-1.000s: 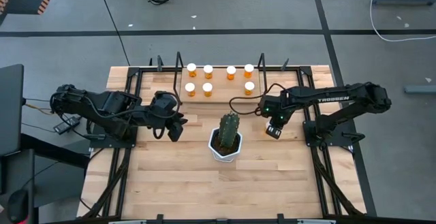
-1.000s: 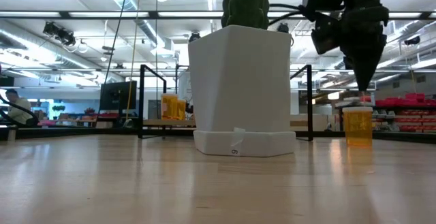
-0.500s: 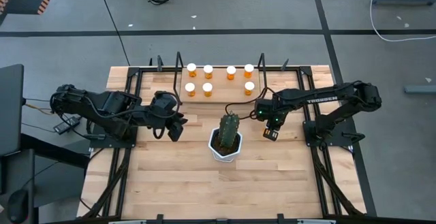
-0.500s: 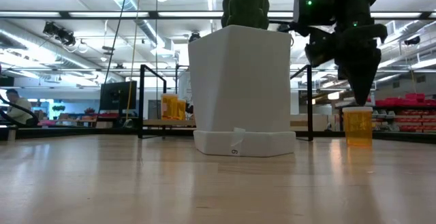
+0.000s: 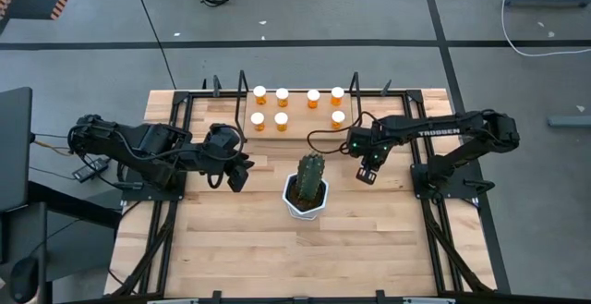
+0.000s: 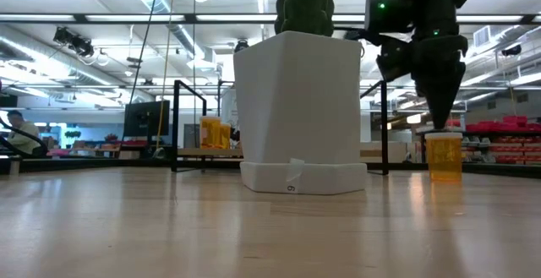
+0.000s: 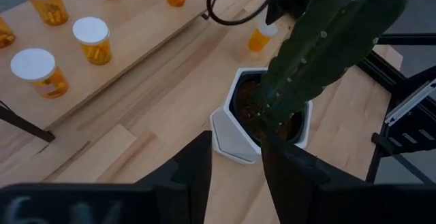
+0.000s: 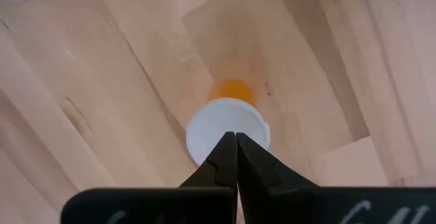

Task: Pick and place medicine bottles onto shelf by color
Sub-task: Close the orange medicine bottle

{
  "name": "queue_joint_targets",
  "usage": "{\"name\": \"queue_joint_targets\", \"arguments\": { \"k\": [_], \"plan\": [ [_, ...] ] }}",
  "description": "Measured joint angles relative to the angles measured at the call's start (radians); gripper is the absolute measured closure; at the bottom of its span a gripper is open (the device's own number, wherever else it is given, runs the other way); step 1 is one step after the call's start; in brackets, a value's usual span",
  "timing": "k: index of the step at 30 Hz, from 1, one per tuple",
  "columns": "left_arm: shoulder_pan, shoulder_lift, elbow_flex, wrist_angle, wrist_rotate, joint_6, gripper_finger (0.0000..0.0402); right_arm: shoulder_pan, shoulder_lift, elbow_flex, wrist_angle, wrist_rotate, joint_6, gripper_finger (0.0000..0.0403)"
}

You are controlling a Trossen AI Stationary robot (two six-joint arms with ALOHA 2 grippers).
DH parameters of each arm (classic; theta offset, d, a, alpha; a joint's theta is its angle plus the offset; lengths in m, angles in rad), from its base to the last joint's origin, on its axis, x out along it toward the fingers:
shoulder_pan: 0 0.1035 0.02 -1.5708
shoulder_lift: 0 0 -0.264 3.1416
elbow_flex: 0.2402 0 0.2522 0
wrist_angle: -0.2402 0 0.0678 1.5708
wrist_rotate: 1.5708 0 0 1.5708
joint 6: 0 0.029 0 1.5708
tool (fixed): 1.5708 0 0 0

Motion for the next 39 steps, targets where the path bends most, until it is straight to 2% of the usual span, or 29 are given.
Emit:
{"name": "queue_joint_targets", "arguments": {
  "k": [13, 17, 21, 26, 34, 39],
  "plan": [
    [0.000, 0.000, 0.000, 0.000, 0.000, 0.000, 0.0267, -0.011, 0.000, -0.001, 0.003, -0.031, -0.003, 0.0400],
    [0.000, 0.000, 0.000, 0.000, 0.000, 0.000, 0.0269, -0.015, -0.003, -0.052, 0.024, -0.048, 0.015, 0.0400],
    [0.000, 0.000, 0.000, 0.000, 0.000, -0.003, 0.0267, -0.015, -0.015, -0.101, 0.068, -0.065, 0.035, 0.0400],
    [0.000, 0.000, 0.000, 0.000, 0.000, -0.018, 0.0267, -0.013, -0.040, -0.092, 0.107, -0.037, 0.056, 0.0400],
    [0.000, 0.000, 0.000, 0.002, 0.000, -0.019, 0.0267, 0.001, -0.040, -0.149, 0.189, -0.068, 0.086, 0.0400],
    [0.000, 0.000, 0.000, 0.006, 0.000, -0.019, 0.0268, 0.014, -0.039, -0.154, 0.228, -0.049, 0.089, 0.0400]
  ]
}}
